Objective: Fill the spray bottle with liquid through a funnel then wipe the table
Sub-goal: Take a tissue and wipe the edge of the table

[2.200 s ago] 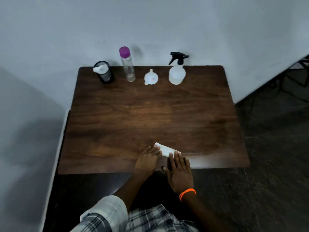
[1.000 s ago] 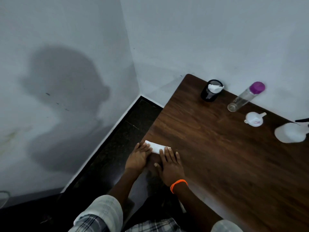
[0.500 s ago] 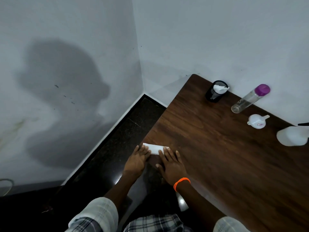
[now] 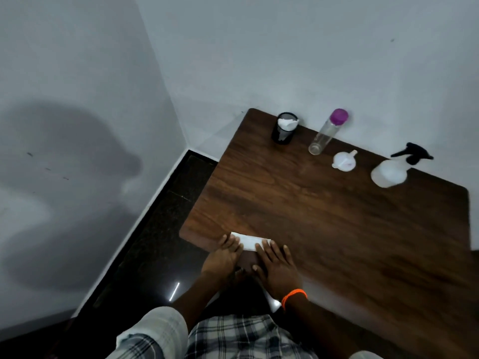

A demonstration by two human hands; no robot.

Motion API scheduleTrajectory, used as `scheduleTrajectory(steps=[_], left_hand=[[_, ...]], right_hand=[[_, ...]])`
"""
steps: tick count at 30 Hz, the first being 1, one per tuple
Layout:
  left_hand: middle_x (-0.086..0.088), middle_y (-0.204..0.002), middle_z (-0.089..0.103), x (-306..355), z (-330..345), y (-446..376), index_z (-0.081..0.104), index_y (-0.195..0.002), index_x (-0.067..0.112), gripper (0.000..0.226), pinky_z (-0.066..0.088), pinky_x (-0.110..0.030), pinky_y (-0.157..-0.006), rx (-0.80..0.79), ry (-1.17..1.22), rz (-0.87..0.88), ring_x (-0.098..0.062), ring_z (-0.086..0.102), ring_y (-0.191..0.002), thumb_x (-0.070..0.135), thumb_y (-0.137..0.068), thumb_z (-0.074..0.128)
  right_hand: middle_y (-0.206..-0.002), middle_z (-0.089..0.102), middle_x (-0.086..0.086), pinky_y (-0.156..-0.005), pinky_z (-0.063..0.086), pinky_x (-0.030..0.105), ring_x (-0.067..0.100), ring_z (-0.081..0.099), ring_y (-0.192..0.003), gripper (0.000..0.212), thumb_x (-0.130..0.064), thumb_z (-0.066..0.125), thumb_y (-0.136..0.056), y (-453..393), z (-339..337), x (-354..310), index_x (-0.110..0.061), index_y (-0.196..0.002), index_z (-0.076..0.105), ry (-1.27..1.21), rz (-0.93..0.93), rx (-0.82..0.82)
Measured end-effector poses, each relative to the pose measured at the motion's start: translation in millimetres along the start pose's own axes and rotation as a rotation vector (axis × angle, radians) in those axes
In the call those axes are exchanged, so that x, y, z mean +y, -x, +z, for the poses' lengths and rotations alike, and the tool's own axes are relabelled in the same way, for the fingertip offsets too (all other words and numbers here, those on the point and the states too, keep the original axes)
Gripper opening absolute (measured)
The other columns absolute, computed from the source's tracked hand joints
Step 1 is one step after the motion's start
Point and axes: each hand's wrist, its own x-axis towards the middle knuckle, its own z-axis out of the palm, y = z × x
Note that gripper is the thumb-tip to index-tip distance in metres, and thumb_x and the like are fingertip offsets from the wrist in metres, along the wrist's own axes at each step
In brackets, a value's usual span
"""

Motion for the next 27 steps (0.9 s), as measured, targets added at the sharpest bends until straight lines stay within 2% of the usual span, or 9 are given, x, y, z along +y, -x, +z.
scheduleTrajectory(steps=[3,6,8,11,13,16,19,22,27], left_hand=[[-0.011,-0.117,0.074,20,-4,-16,0.079,-0.107,0.010,0.063,0.012,-0.037,-0.116,-0.028,-0.071,0.101,-0.030,0.069,-0.114,0.043,-0.077,0.035],[-0.007,-0.117,0.074,44,-9,-34,0.080,-0.105,0.014,0.054,0.009,-0.039,-0.120,-0.041,-0.105,0.173,-0.026,0.069,-0.115,0.032,-0.077,0.037],[-0.008,-0.127,0.070,65,-16,-44,0.076,-0.116,0.014,0.057,0.003,-0.040,-0.123,-0.060,-0.126,0.208,-0.026,0.062,-0.125,0.027,-0.081,0.032],[-0.015,-0.161,0.032,93,-17,-61,0.041,-0.151,0.009,0.079,-0.009,-0.042,-0.124,-0.045,-0.158,0.301,-0.031,0.021,-0.153,0.025,-0.086,0.000],[-0.016,-0.166,0.018,115,-24,-73,0.027,-0.156,0.007,0.089,-0.016,-0.042,-0.121,-0.066,-0.190,0.358,-0.033,0.007,-0.155,0.026,-0.079,-0.013],[-0.017,-0.166,0.017,150,-34,-85,0.025,-0.157,0.005,0.097,-0.015,-0.042,-0.121,-0.040,-0.245,0.457,-0.034,0.006,-0.155,0.026,-0.072,-0.018],[-0.017,-0.164,0.024,183,-38,-96,0.031,-0.155,0.006,0.092,-0.011,-0.042,-0.120,0.013,-0.266,0.518,-0.034,0.014,-0.154,0.025,-0.077,-0.013],[-0.017,-0.163,0.027,222,-39,-110,0.036,-0.153,0.008,0.088,-0.007,-0.043,-0.122,-0.012,-0.237,0.549,-0.033,0.016,-0.154,0.026,-0.079,-0.008],[-0.017,-0.163,0.026,285,-36,-128,0.034,-0.154,0.007,0.091,-0.013,-0.043,-0.121,-0.028,-0.242,0.580,-0.032,0.013,-0.154,0.028,-0.078,-0.012]], right_hand=[[-0.156,0.048,-0.002,-0.119,0.019,0.049,0.020,0.044,-0.146,0.066,-0.057,0.051,-0.094,21,10,22,-0.029,-0.153,0.044,-0.020,0.080,-0.002],[-0.157,0.047,-0.003,-0.119,0.019,0.048,0.021,0.042,-0.147,0.064,-0.058,0.045,-0.096,43,16,44,-0.030,-0.154,0.042,-0.044,0.150,0.007],[-0.157,0.048,-0.004,-0.118,0.019,0.049,0.022,0.043,-0.146,0.064,-0.058,0.044,-0.097,59,16,59,-0.030,-0.154,0.042,-0.060,0.194,0.021],[-0.156,0.048,-0.005,-0.119,0.018,0.048,0.023,0.044,-0.146,0.063,-0.058,0.044,-0.096,82,15,79,-0.031,-0.154,0.043,-0.069,0.262,0.043],[-0.155,0.049,-0.004,-0.118,0.018,0.048,0.023,0.045,-0.145,0.063,-0.058,0.043,-0.096,97,16,93,-0.030,-0.152,0.044,-0.089,0.311,0.059],[-0.156,0.048,-0.004,-0.119,0.019,0.049,0.022,0.043,-0.146,0.062,-0.057,0.041,-0.097,119,16,114,-0.030,-0.153,0.043,-0.101,0.378,0.077],[-0.157,0.047,-0.005,-0.119,0.019,0.049,0.022,0.041,-0.147,0.062,-0.056,0.043,-0.097,142,17,136,-0.031,-0.153,0.043,-0.125,0.447,0.084],[-0.157,0.047,-0.005,-0.120,0.019,0.048,0.022,0.040,-0.148,0.060,-0.056,0.041,-0.098,165,19,162,-0.032,-0.153,0.044,-0.145,0.526,0.075],[-0.158,0.045,-0.007,-0.119,0.019,0.045,0.021,0.038,-0.149,0.059,-0.056,0.039,-0.099,204,20,202,-0.035,-0.154,0.042,-0.166,0.622,0.089]])
